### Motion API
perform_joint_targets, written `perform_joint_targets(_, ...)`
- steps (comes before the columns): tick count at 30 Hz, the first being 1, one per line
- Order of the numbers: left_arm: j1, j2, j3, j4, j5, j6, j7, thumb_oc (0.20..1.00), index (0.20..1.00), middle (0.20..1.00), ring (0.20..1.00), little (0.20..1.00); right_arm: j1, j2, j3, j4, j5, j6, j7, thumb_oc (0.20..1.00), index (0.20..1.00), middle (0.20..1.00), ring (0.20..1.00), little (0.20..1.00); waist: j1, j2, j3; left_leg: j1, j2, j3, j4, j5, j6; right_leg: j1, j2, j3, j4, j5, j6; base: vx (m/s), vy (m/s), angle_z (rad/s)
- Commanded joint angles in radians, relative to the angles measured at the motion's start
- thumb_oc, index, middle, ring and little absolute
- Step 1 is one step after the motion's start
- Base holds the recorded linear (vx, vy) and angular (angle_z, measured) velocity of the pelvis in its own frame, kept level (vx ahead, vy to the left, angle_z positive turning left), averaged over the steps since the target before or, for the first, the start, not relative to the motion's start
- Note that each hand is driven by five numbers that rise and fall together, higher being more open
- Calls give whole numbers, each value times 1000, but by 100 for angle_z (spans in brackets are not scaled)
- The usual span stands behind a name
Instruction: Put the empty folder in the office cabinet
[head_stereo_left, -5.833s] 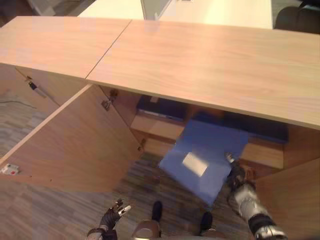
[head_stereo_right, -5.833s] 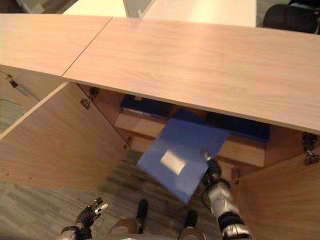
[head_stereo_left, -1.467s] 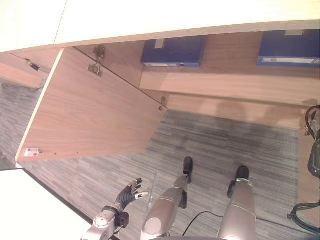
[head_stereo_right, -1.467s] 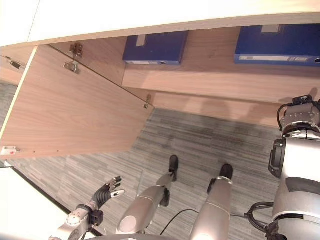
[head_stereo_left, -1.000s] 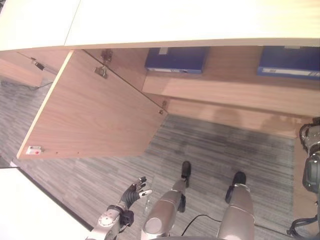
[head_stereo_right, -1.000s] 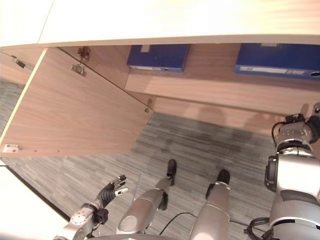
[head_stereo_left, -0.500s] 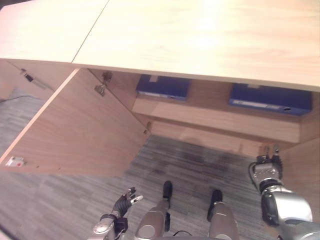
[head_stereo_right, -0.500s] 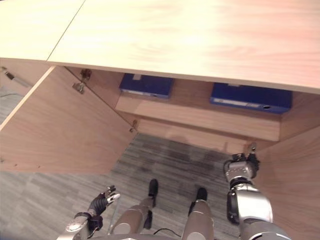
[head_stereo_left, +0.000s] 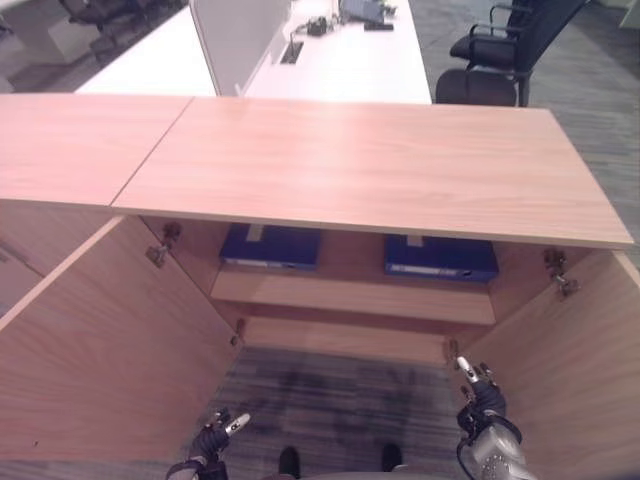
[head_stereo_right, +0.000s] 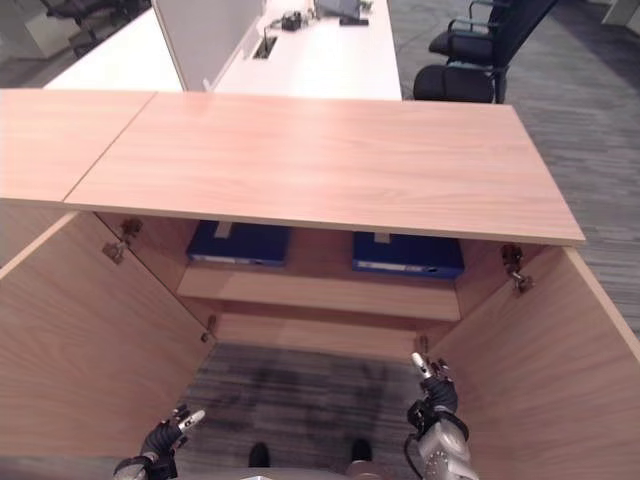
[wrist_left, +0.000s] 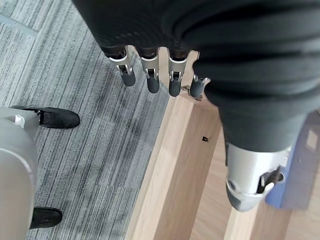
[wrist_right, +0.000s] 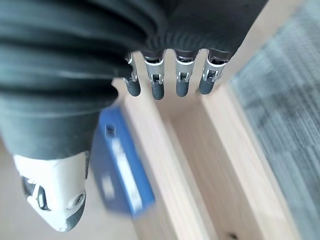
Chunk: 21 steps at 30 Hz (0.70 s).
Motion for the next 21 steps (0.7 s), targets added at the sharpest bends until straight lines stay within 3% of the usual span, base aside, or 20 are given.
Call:
perform_joint_targets(1, -33, 9, 34, 22, 53, -41, -13, 1000, 1000, 1000, 1000, 1000, -15, -22, 5, -95, -100, -3, 59, 1000, 1000, 1000, 1000, 1000, 33, -11, 55, 76, -23, -19, 11, -90, -4, -1, -23, -15, 120, -59, 50, 28, 13, -5)
perform_joint_targets(6, -22, 18, 41, 6, 68, -48, -18, 1000, 1000, 1000, 1000, 1000, 15, -54, 55, -159, -210, 5, 86, 1000, 1000, 1000, 1000, 1000, 40, -12, 58, 94, -23, -29, 11, -92, 5, 1, -24, -22, 177, -86, 48, -26, 16, -2)
perform_joint_targets(8, -26, 26, 42, -27, 56, -54, -21, 1000, 1000, 1000, 1000, 1000, 5, -66, 94, -178, -249, 3, 109, 1000, 1000, 1000, 1000, 1000, 50, -4, 83, 92, -14, -39, 17, -77, 15, -41, -22, -19, 287, -100, 59, -130, 8, 8)
perform_joint_targets(9, -36, 34, 31, -32, 60, -54, -24, 1000, 1000, 1000, 1000, 1000, 3, -65, 97, -189, -251, 3, 111, 1000, 1000, 1000, 1000, 1000, 43, -4, 91, 80, -14, -65, 28, -67, 18, -52, 0, 28, 330, -114, 75, -194, -28, 26)
perform_joint_targets(10, -65, 45, 14, -46, 43, -64, -30, 1000, 1000, 1000, 1000, 1000, -13, -61, 109, -170, -247, -6, 109, 1000, 1000, 1000, 1000, 1000, 44, -8, 94, 34, -36, -120, 35, -44, 16, -40, 48, 187, 288, -157, 58, -173, -82, 33)
perform_joint_targets(12, -74, 44, 18, -41, 27, -67, -22, 1000, 1000, 1000, 1000, 1000, -16, -64, 115, -188, -252, -10, 109, 1000, 1000, 1000, 1000, 1000, 55, -10, 87, -1, -45, -172, 32, -18, 8, -16, 47, 165, 230, -170, 36, -145, -162, 130)
perform_joint_targets(13, -88, 38, 24, -44, 6, -73, -17, 1000, 1000, 1000, 1000, 1000, -21, -78, 117, -202, -261, -16, 113, 1000, 1000, 1000, 1000, 1000, 72, -1, 86, -42, -44, -206, 25, 22, -16, -1, 51, 149, 190, -171, 31, -146, -170, 183)
perform_joint_targets(15, -102, 30, 23, -46, -10, -75, -16, 1000, 1000, 1000, 1000, 1000, -21, -99, 115, -223, -282, -19, 107, 1000, 1000, 1000, 1000, 1000, 81, 4, 91, -83, -51, -228, 28, 45, -35, 7, 44, 118, 161, -166, 26, -148, -76, 121)
perform_joint_targets(16, -119, 23, 19, -48, -19, -74, -16, 1000, 1000, 1000, 1000, 1000, -30, -111, 109, -222, -288, -21, 102, 1000, 1000, 1000, 1000, 1000, 78, 3, 102, -111, -49, -207, 40, 53, -43, 14, 32, 90, 151, -162, 28, -203, 31, 113)
perform_joint_targets(18, -136, 18, 7, -68, -22, -69, -26, 1000, 1000, 1000, 1000, 1000, -62, -132, 114, -204, -303, -19, 94, 1000, 1000, 1000, 1000, 1000, 62, -7, 116, -131, -8, -45, 103, 28, -35, -2, -5, 42, 151, -138, 33, -241, 65, 122)
perform_joint_targets(21, -120, 24, 12, -82, -10, -69, -37, 1000, 1000, 1000, 1000, 1000, -62, -138, 112, -213, -299, -12, 111, 1000, 1000, 1000, 1000, 1000, 46, -31, 101, -71, 46, 13, 193, -53, -40, -16, -46, -27, 144, -106, 20, -192, 32, 83)
